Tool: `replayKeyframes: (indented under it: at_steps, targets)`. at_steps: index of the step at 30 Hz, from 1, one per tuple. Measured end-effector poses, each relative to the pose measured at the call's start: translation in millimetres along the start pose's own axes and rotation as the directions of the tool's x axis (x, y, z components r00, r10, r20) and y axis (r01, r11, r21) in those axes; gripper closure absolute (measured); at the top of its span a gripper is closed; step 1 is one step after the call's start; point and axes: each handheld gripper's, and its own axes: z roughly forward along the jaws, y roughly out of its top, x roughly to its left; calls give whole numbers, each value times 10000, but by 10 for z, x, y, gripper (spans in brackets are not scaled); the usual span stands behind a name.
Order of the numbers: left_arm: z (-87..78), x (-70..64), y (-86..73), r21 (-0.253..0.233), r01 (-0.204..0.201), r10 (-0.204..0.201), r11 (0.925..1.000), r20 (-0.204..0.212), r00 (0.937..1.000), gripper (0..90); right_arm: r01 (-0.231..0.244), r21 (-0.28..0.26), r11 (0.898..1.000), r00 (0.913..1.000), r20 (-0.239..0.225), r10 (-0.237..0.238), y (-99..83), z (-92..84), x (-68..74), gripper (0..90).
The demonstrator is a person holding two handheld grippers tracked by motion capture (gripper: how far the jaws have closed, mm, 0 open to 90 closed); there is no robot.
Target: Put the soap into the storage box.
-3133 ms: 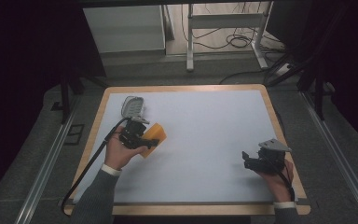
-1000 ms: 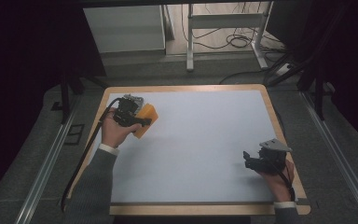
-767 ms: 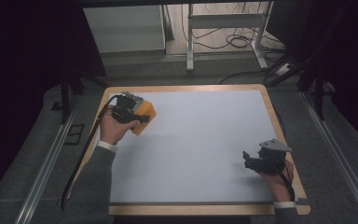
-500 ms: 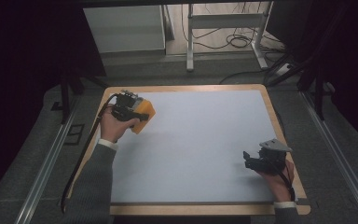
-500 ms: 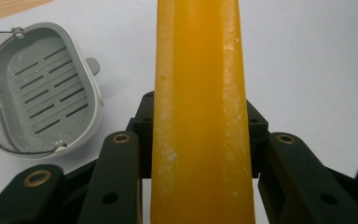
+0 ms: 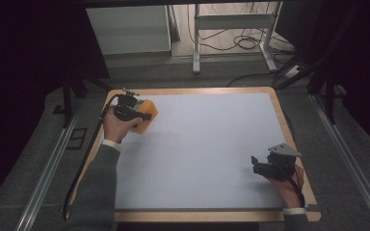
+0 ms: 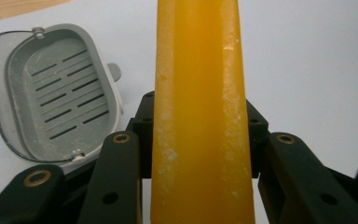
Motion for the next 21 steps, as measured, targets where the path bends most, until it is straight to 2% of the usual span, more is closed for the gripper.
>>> replayKeyframes:
  at_steps: [4, 9, 13, 21]
  targets:
    - [42, 70, 16, 44, 151, -151, 9999, -88, 9998, 611, 42, -51, 10000, 10000, -10, -42, -2, 0, -3, 80]
    - [65, 140, 42, -18, 360, -360, 9994, 1, 9994, 611, 40, -43, 10000, 10000, 7, -40, -4, 1, -4, 80]
    - [78, 184, 78, -97, 414, -416, 9991, -272, 9988, 611, 29, -34, 10000, 10000, 24, -29, -5, 2, -8, 80]
    - [103, 287, 176, -220, 624, -633, 9978, -424, 9971, 611, -1, 36, 10000, 10000, 68, 1, -15, 9, -21, 80]
